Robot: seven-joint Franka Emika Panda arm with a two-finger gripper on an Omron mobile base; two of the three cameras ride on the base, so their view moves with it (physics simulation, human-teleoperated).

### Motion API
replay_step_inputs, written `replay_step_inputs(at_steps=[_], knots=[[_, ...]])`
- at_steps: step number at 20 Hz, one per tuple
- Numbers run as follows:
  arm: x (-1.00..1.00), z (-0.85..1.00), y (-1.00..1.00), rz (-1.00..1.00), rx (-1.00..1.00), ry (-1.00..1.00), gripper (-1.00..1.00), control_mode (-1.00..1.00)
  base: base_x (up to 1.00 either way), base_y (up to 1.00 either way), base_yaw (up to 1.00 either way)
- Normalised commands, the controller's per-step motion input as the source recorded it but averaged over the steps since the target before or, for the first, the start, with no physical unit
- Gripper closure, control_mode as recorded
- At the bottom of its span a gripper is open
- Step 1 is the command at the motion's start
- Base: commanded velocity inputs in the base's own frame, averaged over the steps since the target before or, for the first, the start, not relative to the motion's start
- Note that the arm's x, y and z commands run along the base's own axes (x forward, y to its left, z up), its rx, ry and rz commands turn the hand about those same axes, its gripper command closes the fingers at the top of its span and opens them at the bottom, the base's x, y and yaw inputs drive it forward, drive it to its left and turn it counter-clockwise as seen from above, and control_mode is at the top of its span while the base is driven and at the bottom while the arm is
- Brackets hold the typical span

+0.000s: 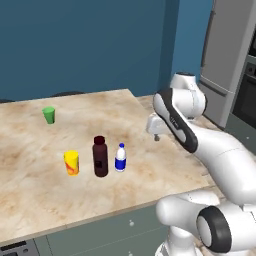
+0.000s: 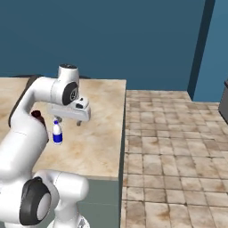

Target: Place the drinks on the dining counter in a tight cluster.

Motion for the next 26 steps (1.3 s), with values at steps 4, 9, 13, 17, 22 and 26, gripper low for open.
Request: replay_step_inputs(at_steps=[4,9,13,17,22,26], knots=[[-0.84,0.32,0.0,-0.09,0.0,-0.14,-1.0,-1.0,0.0,0.0,0.0],[-0.62,0.05,0.0,-0.01,0.0,-0.39,-1.0,-1.0,0.0,0.0,0.0],[-0.09,0.02,0.0,-0.01,0.0,0.0,-1.0,-1.0,0.0,0.0,0.0],[0.0,0.0,0.0,0.0,0.0,0.0,-1.0,-1.0,0.0,0.0,0.0],[-0.06,0.0,0.0,0.0,0.0,0.0,-1.0,1.0,-0.19,0.0,0.0],[0.0,0.0,0.0,0.0,0.0,0.0,-1.0,1.0,-1.0,0.15,0.0]])
